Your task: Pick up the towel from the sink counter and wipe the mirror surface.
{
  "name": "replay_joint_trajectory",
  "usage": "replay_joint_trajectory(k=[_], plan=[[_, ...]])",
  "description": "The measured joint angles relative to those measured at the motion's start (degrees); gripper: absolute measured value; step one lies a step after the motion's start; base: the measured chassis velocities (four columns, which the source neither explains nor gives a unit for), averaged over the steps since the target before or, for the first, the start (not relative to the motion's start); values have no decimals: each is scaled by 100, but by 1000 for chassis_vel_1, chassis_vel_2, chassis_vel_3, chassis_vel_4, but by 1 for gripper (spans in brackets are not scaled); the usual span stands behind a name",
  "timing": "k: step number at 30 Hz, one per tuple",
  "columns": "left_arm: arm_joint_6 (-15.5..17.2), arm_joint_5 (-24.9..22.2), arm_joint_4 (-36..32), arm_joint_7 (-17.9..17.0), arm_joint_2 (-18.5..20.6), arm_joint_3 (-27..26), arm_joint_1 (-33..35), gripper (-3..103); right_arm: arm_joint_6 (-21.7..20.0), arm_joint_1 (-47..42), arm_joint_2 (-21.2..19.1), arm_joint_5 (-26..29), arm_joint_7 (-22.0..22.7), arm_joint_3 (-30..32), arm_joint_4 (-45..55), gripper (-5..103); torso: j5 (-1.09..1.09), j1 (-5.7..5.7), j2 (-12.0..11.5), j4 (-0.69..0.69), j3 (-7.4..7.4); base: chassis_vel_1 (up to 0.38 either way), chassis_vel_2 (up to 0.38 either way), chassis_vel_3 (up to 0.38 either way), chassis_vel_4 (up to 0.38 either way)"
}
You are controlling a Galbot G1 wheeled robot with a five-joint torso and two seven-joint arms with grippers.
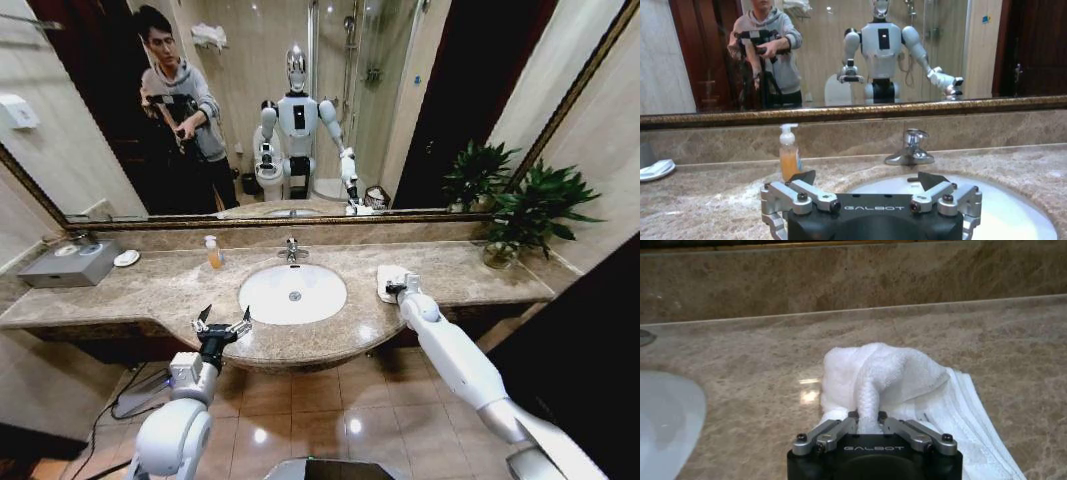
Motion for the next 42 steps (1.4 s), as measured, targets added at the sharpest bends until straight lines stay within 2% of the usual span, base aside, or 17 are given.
replay_joint_trajectory(k=[9,16,21,24,26,28,31,35,37,38,39,41,42], plan=[[0,0,0,0,0,0,0,100,75,-255,-42,468,-39,256,569,5,0,0,0,2,0,0,0,0,0],[0,0,0,0,0,0,0,100,187,-393,-124,590,-122,416,961,5,0,0,0,1,0,0,0,0,0],[0,0,0,0,0,0,0,100,324,-479,-55,1069,-189,768,1216,5,1,-1,0,1,-1,0,0,0,0],[0,0,0,0,0,0,0,100,675,-444,77,1686,-320,1227,1305,5,1,-1,0,2,-1,0,0,0,0],[0,0,0,0,0,0,0,100,699,-433,85,1760,-322,1283,1319,5,1,-1,0,2,-1,0,0,0,0],[0,0,0,0,0,0,0,100,803,-373,86,2241,-318,1589,1424,5,-2,-1,0,2,-1,0,0,0,0],[0,0,0,0,0,0,0,100,848,-441,22,2548,-323,1803,1550,5,-2,-1,0,2,-1,0,0,0,0],[0,0,0,0,0,0,0,100,898,-658,-17,2454,-464,1896,1661,5,2,-1,0,1,-1,0,0,0,0],[0,0,0,0,0,0,0,100,1041,-844,-93,1833,-746,1930,1698,5,0,-2,0,2,-1,0,0,0,0],[0,0,0,0,0,0,0,100,1041,-844,-93,1833,-746,1930,1698,5,0,-2,0,2,-1,0,0,0,0],[0,0,0,0,0,0,0,100,1118,-924,-150,1442,-910,1900,1673,5,-1,-1,0,1,-1,0,0,0,0],[0,0,0,0,0,0,0,100,1314,-1199,-271,207,-1306,1613,1471,5,-1,-1,0,-1,-1,0,0,0,0],[0,0,0,0,0,0,0,100,1314,-1199,-271,207,-1306,1613,1471,5,-1,-1,0,-1,-1,0,0,0,0]])
